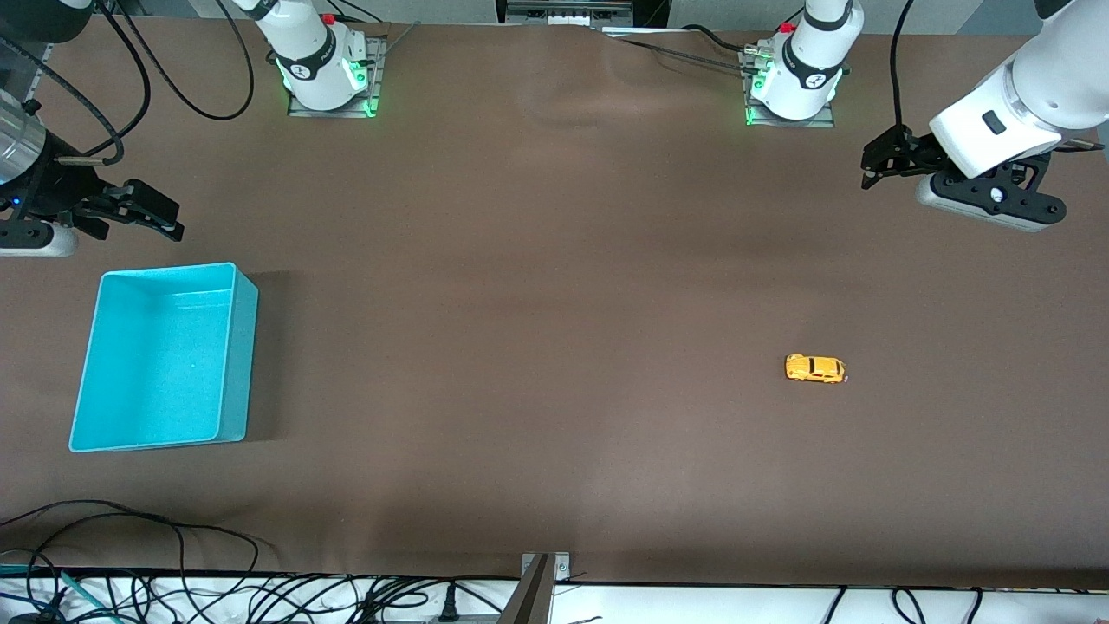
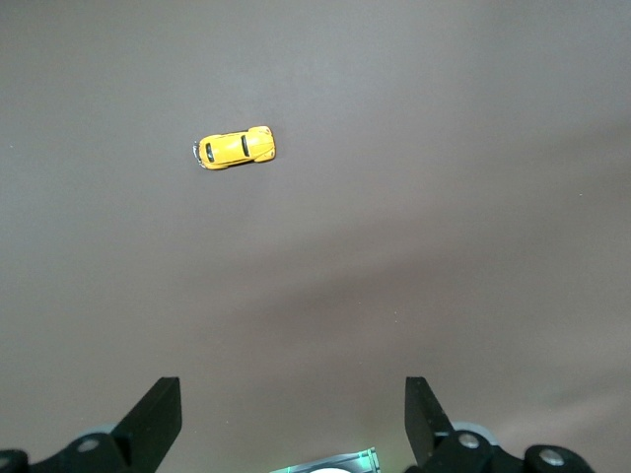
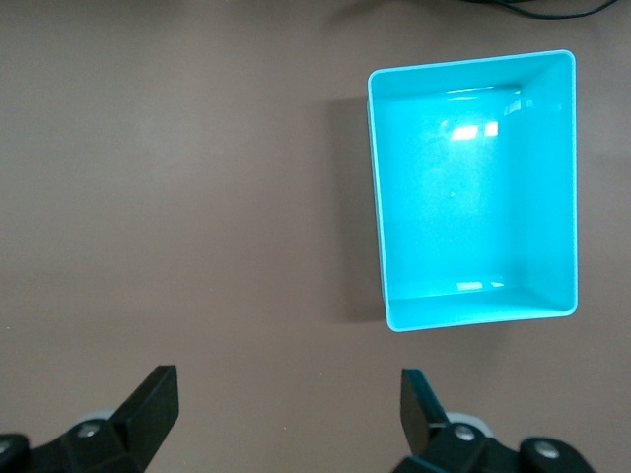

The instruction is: Wind up and store yellow beetle car

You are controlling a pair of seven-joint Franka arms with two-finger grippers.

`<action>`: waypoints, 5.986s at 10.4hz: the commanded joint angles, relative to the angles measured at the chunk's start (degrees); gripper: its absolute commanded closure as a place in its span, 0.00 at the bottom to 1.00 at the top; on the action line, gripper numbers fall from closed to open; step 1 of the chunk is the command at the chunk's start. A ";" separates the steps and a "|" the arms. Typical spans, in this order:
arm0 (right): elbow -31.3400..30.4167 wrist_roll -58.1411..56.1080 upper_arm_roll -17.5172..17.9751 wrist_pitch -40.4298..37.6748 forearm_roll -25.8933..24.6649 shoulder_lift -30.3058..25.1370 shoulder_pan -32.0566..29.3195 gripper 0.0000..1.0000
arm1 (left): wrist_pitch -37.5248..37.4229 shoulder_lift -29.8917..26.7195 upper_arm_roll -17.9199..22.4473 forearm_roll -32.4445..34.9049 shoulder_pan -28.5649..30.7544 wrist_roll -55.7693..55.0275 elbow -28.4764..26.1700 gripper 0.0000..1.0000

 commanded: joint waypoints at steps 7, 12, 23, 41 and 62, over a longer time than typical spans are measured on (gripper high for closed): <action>1.06 0.14 -0.06 -3.11 0.22 -0.43 -0.32 0.00 | -0.44 0.73 -0.08 0.92 0.13 1.16 1.78 0.00; 1.50 0.31 -0.32 -2.94 -0.04 -0.35 -0.58 0.00 | 1.14 3.62 -0.25 1.62 -0.84 2.21 1.86 0.00; 2.29 0.66 -1.20 0.48 0.14 0.53 -1.11 0.00 | 16.60 20.04 -0.25 5.14 0.47 42.79 0.81 0.00; 2.38 0.66 -1.82 2.07 0.05 0.88 -1.37 0.00 | 53.79 36.50 -0.34 15.86 5.92 70.86 -14.04 0.25; 3.17 0.58 -2.79 2.07 -0.04 0.88 -1.37 0.00 | 53.88 40.72 0.97 15.95 22.96 92.81 -9.22 0.90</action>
